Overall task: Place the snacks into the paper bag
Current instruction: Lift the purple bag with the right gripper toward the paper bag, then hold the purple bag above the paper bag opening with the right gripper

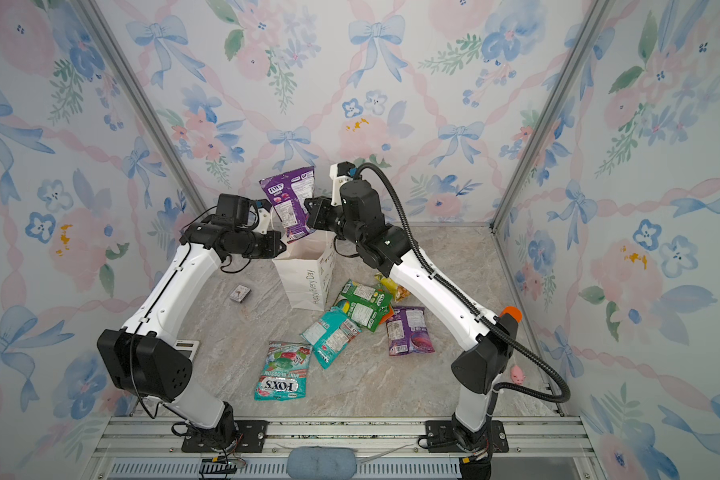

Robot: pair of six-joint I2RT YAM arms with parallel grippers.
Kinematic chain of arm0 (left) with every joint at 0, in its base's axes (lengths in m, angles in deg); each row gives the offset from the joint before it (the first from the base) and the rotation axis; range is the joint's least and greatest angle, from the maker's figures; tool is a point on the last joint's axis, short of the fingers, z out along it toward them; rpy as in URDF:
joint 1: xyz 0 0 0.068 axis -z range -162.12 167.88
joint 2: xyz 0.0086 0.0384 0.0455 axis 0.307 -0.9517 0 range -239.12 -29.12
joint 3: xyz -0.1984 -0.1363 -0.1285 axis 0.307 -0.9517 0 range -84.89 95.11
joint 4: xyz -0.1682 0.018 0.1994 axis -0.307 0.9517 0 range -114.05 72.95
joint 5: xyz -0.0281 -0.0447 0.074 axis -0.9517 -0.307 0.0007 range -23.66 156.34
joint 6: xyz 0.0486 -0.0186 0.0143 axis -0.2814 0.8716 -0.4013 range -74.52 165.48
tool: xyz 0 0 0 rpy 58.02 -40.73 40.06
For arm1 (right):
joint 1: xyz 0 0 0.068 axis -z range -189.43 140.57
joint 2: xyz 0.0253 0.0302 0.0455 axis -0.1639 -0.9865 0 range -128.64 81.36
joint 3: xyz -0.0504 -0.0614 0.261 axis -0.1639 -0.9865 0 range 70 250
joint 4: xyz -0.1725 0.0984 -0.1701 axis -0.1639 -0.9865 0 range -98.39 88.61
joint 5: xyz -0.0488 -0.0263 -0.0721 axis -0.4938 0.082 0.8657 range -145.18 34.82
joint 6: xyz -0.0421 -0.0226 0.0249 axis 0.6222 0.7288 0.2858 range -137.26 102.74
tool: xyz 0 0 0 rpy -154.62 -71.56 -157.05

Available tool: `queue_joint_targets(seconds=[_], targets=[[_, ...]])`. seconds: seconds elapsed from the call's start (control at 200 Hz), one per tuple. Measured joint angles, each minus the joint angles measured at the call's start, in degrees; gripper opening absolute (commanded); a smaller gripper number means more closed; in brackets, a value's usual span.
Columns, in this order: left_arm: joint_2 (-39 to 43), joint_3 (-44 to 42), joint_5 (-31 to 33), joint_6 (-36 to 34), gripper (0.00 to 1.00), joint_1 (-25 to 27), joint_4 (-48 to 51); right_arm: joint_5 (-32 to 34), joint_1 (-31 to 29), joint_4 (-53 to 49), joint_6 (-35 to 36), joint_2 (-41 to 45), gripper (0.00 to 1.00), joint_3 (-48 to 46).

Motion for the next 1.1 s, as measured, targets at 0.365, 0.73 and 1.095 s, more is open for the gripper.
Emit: queue_joint_targets(seconds=[0.365,0.73,1.095], targets=[[0.0,-0.2,0.0,0.7,0.00,-0.1,0.0,2.5,-0.4,2.5,-2.6,-5.4,0.00,3.9],[0.3,-0.4,0.0,0.7,0.00,-0.1,0.0,7.7,-0.4,7.4,-3.0,-2.7,0.00,-6.3],[0.3,-0.4,-0.3,0.7,0.00,-0.1,-0.1,10.9,-0.4,10.5,-3.9,2.5,0.00,-13.3]])
